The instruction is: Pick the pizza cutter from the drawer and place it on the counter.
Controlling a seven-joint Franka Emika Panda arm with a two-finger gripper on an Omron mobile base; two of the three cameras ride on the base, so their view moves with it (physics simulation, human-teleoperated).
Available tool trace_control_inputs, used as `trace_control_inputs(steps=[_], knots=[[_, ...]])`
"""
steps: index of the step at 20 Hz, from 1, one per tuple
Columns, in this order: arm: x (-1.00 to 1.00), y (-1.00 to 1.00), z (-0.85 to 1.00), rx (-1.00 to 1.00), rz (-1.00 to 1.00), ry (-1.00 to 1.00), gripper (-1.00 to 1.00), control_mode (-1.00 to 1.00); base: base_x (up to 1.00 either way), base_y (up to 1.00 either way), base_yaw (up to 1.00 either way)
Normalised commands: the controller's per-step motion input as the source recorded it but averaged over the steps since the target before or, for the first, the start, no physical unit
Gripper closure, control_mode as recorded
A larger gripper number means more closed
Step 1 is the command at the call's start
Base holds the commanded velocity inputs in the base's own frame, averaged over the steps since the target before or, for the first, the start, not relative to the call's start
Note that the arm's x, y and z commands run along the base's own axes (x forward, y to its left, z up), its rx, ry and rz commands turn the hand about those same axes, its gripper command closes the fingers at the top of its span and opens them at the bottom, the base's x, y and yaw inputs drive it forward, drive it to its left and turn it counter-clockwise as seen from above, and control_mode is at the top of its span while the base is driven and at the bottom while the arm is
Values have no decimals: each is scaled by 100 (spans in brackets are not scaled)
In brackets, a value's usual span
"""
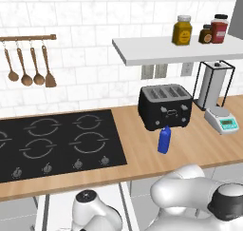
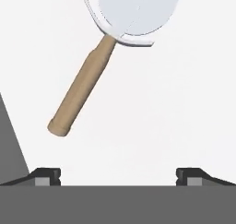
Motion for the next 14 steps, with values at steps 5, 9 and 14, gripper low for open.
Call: trace_control_inputs(steps=[5, 9, 14], knots=[[78, -2, 7, 0, -17, -6, -100, -100, 0, 0, 0], [45, 0, -5, 0, -13, 0, -100, -100, 0, 0, 0], [15, 5, -41, 0, 0, 0, -100, -100, 0, 0, 0]])
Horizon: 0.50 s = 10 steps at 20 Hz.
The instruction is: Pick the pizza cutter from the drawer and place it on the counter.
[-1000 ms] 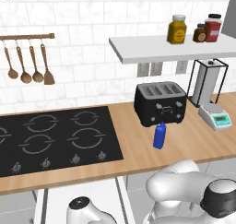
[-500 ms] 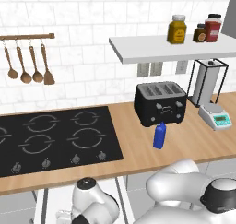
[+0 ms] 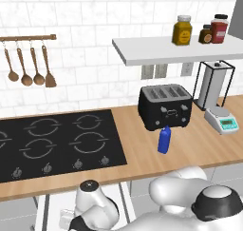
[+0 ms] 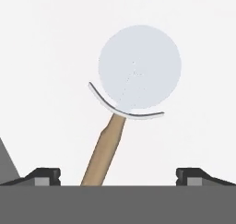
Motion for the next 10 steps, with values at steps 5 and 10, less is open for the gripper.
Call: trace_control_inputs(steps=[5, 10], knots=[[5, 21, -45, -4, 0, 0, -100, -100, 0, 0, 0], [12, 20, -27, -1, 0, 0, -100, -100, 0, 0, 0]])
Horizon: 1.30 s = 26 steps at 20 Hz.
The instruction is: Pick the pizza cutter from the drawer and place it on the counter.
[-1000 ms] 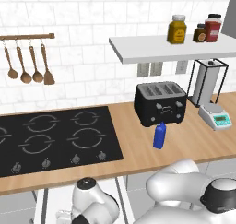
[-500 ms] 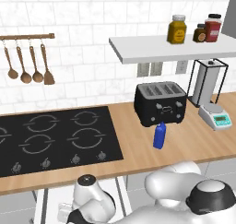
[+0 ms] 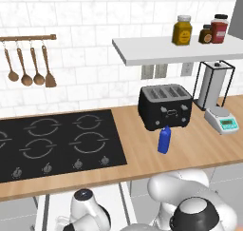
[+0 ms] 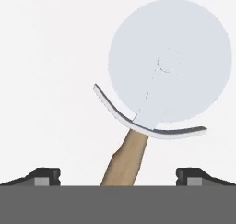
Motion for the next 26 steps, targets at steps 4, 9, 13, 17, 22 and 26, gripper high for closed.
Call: trace_control_inputs(steps=[4, 9, 13, 17, 22, 26], knots=[[4, 16, -23, 0, 0, 4, -100, -100, 0, 0, 0], [0, 14, -38, 0, 0, 4, -100, -100, 0, 0, 0], [0, 11, -40, 0, 0, 1, 100, -100, 0, 0, 0], [0, 0, 0, 0, 0, 2, 100, -100, 0, 0, 0], [0, 0, 0, 0, 0, 0, 100, -100, 0, 0, 0], [-8, 0, 1, 0, 0, -5, 100, -100, 0, 0, 0]])
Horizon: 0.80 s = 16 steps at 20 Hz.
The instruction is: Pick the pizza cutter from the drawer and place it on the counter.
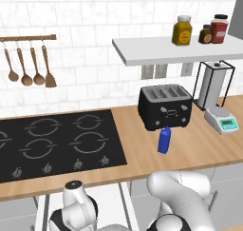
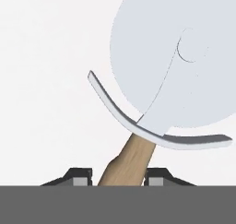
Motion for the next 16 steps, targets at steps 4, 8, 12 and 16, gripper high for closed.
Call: trace_control_inputs(steps=[4, 8, 12, 16], knots=[[-70, -7, 81, 0, 2, -12, 100, -100, 0, 0, 0], [-95, -9, 100, 0, 6, -6, 100, -100, 0, 0, 0], [-35, -14, 100, 0, 4, 0, 100, -100, 0, 0, 0], [14, -42, 100, 1, 1, 0, 100, -100, 0, 0, 0]])
